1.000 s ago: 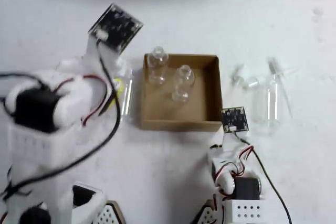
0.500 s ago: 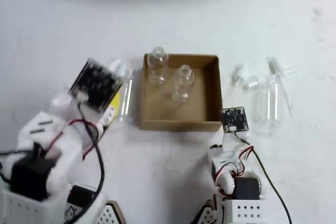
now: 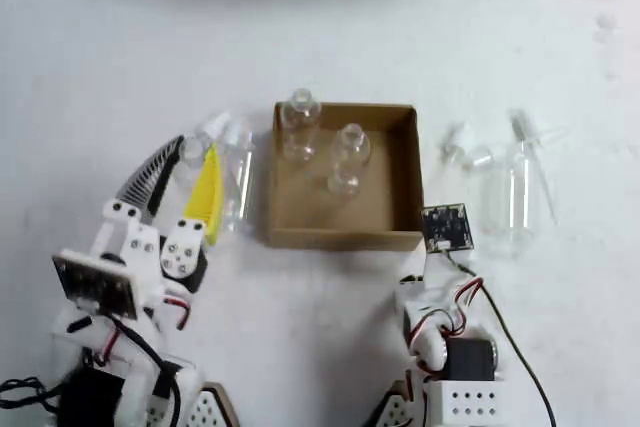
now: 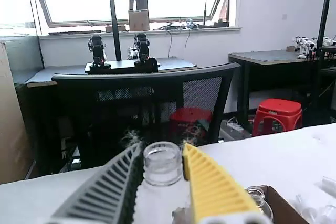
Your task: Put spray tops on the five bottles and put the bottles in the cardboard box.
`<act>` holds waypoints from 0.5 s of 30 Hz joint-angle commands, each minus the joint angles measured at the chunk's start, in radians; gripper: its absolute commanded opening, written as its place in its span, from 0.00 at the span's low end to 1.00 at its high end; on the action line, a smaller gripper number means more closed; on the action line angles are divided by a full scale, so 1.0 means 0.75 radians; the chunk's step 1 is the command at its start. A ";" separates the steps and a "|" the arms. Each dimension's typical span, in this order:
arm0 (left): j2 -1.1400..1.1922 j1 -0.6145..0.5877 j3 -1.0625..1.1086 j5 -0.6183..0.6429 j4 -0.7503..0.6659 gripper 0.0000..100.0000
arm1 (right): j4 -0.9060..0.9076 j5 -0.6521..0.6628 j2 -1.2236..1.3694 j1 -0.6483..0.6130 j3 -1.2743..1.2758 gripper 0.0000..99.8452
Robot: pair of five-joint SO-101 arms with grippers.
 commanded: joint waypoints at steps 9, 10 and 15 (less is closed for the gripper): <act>-0.009 0.365 0.264 0.117 -0.516 0.03 | 0.007 0.010 -0.001 0.001 0.012 0.01; 0.024 0.382 0.291 0.094 -0.550 0.03 | 0.007 0.010 -0.001 0.001 0.012 0.01; 0.304 0.373 0.413 0.027 -0.929 0.03 | 0.007 0.010 -0.001 0.001 0.012 0.01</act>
